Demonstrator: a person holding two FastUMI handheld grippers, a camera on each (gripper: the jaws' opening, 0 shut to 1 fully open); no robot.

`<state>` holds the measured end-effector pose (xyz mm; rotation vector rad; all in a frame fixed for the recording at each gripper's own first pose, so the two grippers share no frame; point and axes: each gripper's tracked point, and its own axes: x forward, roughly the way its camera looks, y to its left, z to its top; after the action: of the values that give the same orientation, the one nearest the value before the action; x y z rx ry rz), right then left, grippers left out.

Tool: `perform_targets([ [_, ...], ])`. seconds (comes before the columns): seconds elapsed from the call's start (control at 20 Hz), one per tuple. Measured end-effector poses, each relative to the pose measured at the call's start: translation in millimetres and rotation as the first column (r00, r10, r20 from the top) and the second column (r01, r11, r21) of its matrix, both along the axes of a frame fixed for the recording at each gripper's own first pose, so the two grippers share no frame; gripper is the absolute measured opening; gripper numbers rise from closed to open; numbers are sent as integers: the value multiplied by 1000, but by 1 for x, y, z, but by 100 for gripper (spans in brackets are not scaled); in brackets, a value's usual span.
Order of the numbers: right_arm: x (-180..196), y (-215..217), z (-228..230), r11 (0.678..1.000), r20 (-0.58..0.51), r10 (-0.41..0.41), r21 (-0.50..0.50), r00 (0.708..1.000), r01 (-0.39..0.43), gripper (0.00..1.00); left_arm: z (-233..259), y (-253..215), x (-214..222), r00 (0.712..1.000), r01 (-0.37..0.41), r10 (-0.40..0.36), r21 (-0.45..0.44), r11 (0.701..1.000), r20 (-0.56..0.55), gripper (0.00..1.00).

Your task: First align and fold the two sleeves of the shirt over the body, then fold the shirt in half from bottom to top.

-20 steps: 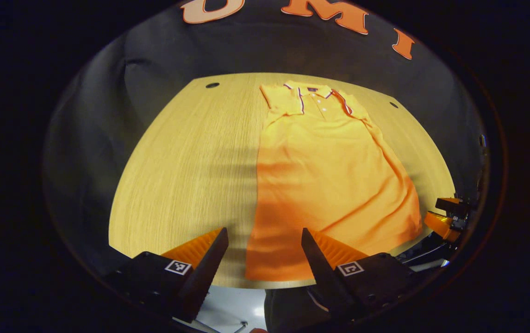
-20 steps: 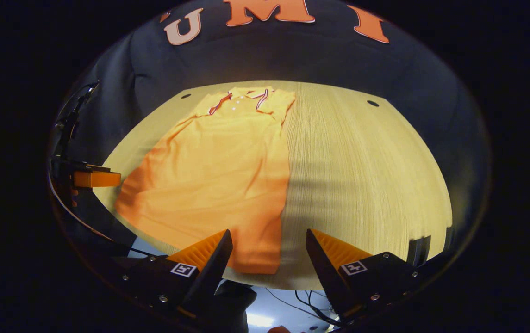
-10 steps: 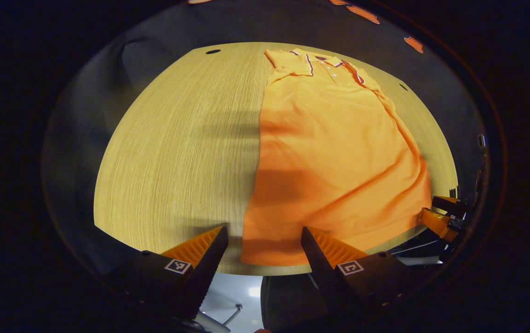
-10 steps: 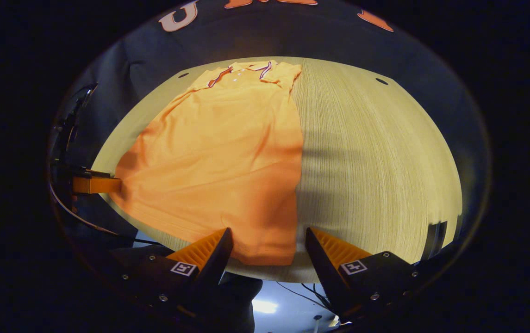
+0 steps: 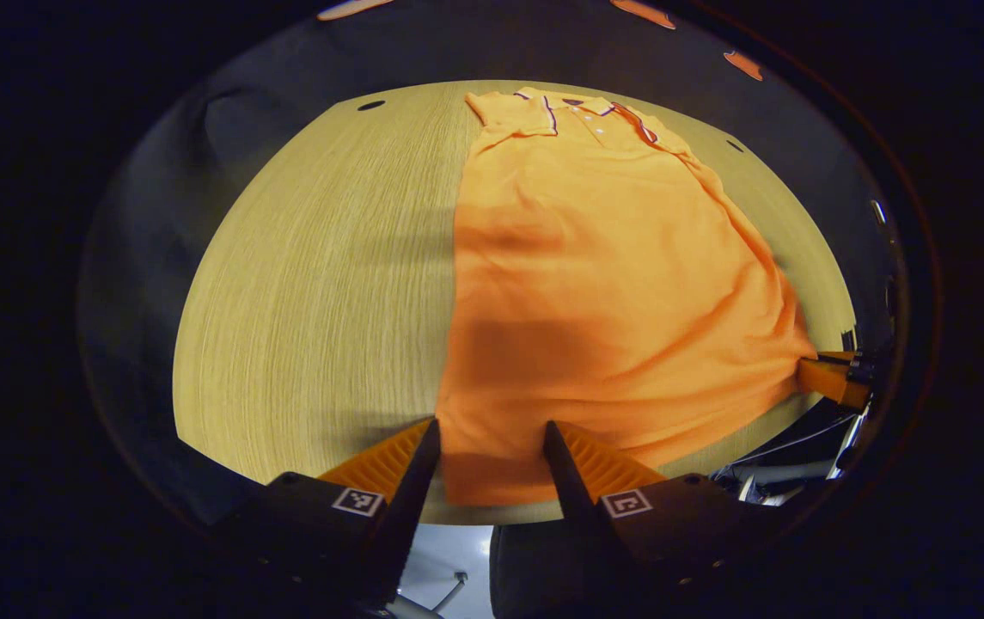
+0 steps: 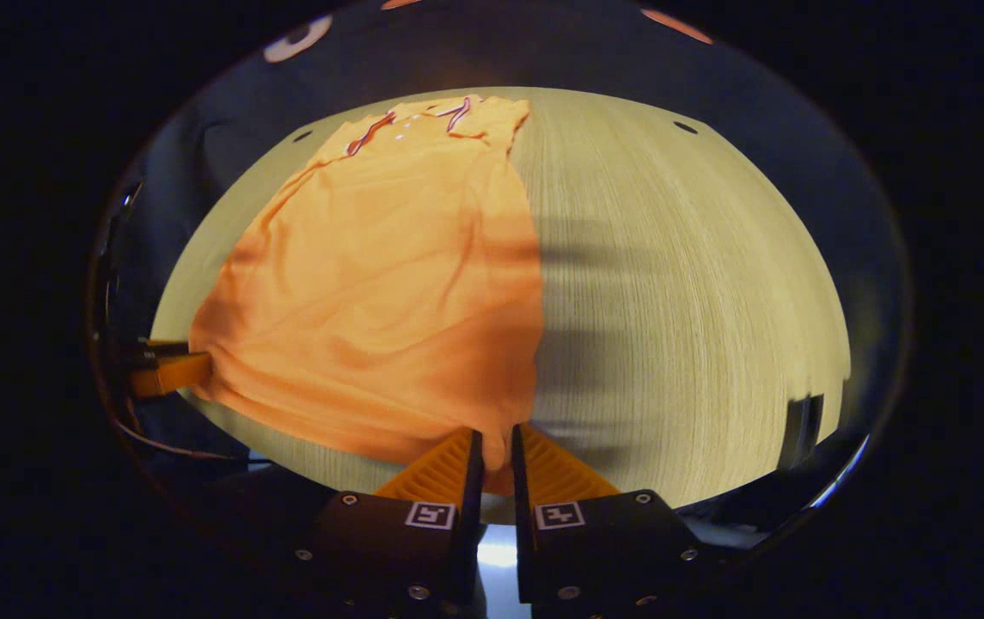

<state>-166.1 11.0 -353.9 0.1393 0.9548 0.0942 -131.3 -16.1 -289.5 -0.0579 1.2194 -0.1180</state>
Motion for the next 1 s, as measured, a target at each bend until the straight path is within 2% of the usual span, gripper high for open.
perform_targets([
  [0.1,-1,1,1,999,1,9,39,1000,-9,20,-1,-12,-1,1000,28,-28,-6,1000,13,30],
  [0.15,-4,6,2,996,-12,27,81,1000,-26,23,0,-16,3,998,56,-55,-9,998,37,7],
  [0.2,-5,8,-5,990,-37,-16,137,999,21,13,3,-17,0,997,67,-67,-5,998,29,4],
  [0.25,-6,20,6,980,-36,-20,196,999,26,2,4,-19,-1,996,83,-82,-24,996,33,2],
  [0.3,-6,20,5,982,-28,-38,185,999,43,2,5,-18,0,997,68,-66,-41,997,41,2],
  [0.35,-3,22,4,980,-28,-22,199,999,27,3,8,-19,4,998,49,-46,-69,996,48,1],
  [0.5,12,32,27,969,78,-9,245,997,-10,2,21,-11,16,997,30,-24,-83,996,71,2],
  [0.55,15,34,34,966,95,4,258,995,-29,3,28,-10,22,996,30,-22,-86,996,90,2],
  [0.75,37,29,62,959,192,-28,283,981,-28,2,55,-12,49,985,50,-34,-98,994,167,2],
  [1.0,70,24,91,962,280,-35,269,959,-43,3,84,-17,93,963,70,-39,-107,992,267,2],
])
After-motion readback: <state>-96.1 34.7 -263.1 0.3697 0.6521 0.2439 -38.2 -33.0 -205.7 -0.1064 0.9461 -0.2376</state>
